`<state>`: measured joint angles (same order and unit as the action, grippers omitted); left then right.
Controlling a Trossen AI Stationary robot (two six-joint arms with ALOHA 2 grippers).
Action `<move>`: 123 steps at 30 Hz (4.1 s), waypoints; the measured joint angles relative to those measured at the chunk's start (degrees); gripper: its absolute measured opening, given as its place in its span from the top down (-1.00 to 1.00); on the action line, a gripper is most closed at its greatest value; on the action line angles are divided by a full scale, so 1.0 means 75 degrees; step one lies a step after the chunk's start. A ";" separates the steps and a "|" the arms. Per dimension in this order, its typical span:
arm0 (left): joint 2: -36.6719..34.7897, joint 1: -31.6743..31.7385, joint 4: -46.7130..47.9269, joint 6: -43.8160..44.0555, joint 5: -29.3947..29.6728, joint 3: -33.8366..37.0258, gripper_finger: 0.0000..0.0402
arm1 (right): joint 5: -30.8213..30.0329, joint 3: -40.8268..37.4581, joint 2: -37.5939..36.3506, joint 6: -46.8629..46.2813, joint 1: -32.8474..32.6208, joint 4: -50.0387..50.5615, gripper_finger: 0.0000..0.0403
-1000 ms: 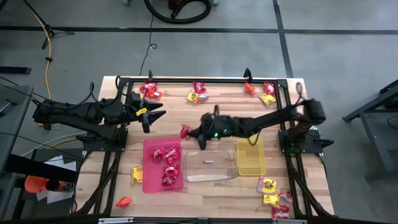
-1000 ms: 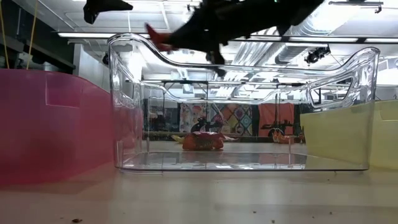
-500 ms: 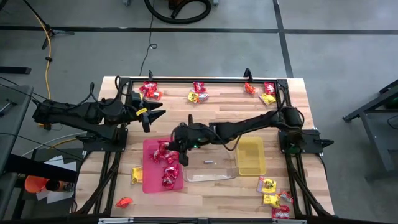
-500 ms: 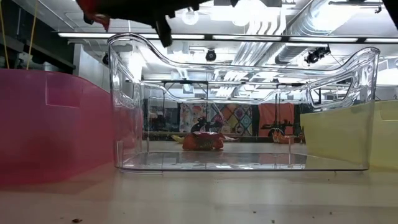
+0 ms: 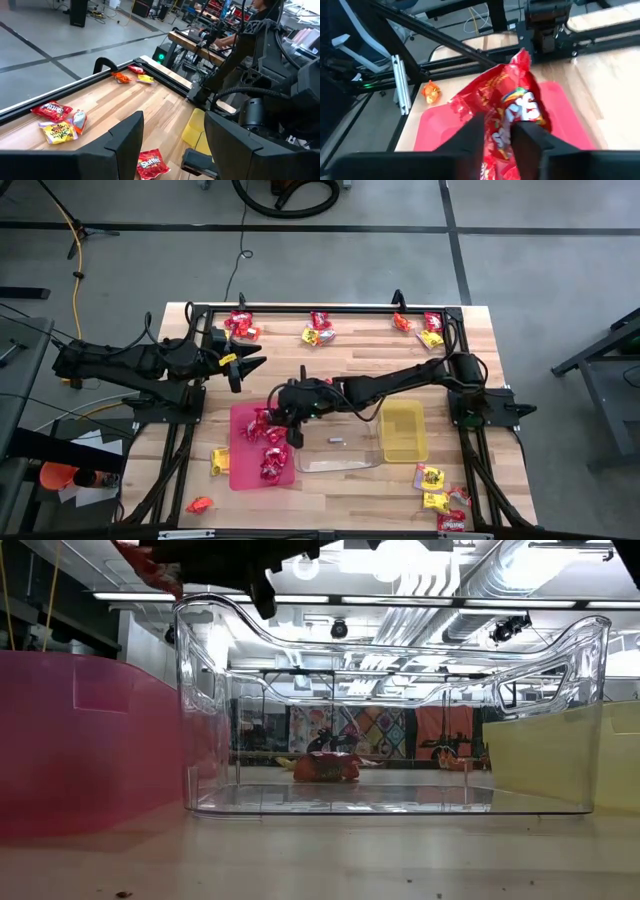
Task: Sort candy
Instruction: Put the red candy into the red bin
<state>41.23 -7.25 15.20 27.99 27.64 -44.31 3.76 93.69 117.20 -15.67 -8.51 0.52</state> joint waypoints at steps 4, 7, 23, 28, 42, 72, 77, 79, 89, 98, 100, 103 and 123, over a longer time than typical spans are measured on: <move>0.0001 0.0000 0.0000 -0.0019 0.0037 -0.0003 0.02 | 0.0097 -0.0006 0.0142 -0.0265 -0.0019 0.0011 0.14; 0.0003 0.0000 0.0003 -0.0018 0.0044 -0.0006 0.02 | 0.0107 -0.0012 0.0224 -0.0243 -0.0023 -0.0150 -0.11; 0.0001 0.0000 0.0000 -0.0149 0.0340 -0.0006 0.02 | 0.0646 -0.0009 0.0308 0.0102 0.0001 0.0906 -0.37; 0.0002 0.0000 0.0000 -0.0158 0.0399 -0.0006 0.02 | 0.1456 -0.0006 0.0304 -0.0469 0.0244 -0.0535 -0.37; 0.0002 0.0000 0.0000 -0.0155 0.0399 -0.0006 0.02 | 0.2192 0.0003 0.0333 -0.0681 0.0205 -0.0162 -0.37; 0.2168 -0.2646 0.0541 0.3091 -0.1929 0.1008 0.02 | 0.2123 -0.0006 0.0319 -0.0786 0.0428 -0.1018 -0.37; 0.2162 -0.3221 0.0863 0.3677 -0.2163 0.1075 0.02 | 0.2117 -0.0006 0.0319 -0.0786 0.0456 -0.1051 -0.37; 0.2019 -0.3419 0.1190 0.3926 -0.2244 0.1075 0.02 | 0.2109 -0.0006 0.0319 -0.0773 0.0460 -0.1051 -0.37; 0.0809 -0.3689 0.1202 0.4185 -0.1079 0.1070 0.02 | 0.2176 -0.0006 0.0208 -0.0684 0.0600 -0.1074 -0.37; -0.0163 -0.3333 -0.0738 0.2543 0.0974 0.1069 0.02 | 0.2176 -0.0003 -0.0876 -0.0177 0.1047 0.0443 -0.37; -0.0264 -0.3064 -0.1346 0.1745 0.1155 0.1061 0.02 | 0.2173 0.0000 -0.1197 -0.0026 0.1151 0.1025 -0.37; -0.0265 -0.2587 -0.2255 0.0731 0.1205 0.1064 0.02 | 0.2092 0.0000 -0.1655 0.0291 0.1260 0.2021 -0.37; 0.0410 0.0346 -0.2532 -0.0012 -0.1075 0.1070 0.02 | -0.0097 -0.1622 -0.4222 0.0567 0.1338 0.5910 -0.37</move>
<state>44.31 -4.65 -3.79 27.90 19.57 -36.29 3.03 81.53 85.53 -11.42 1.52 44.85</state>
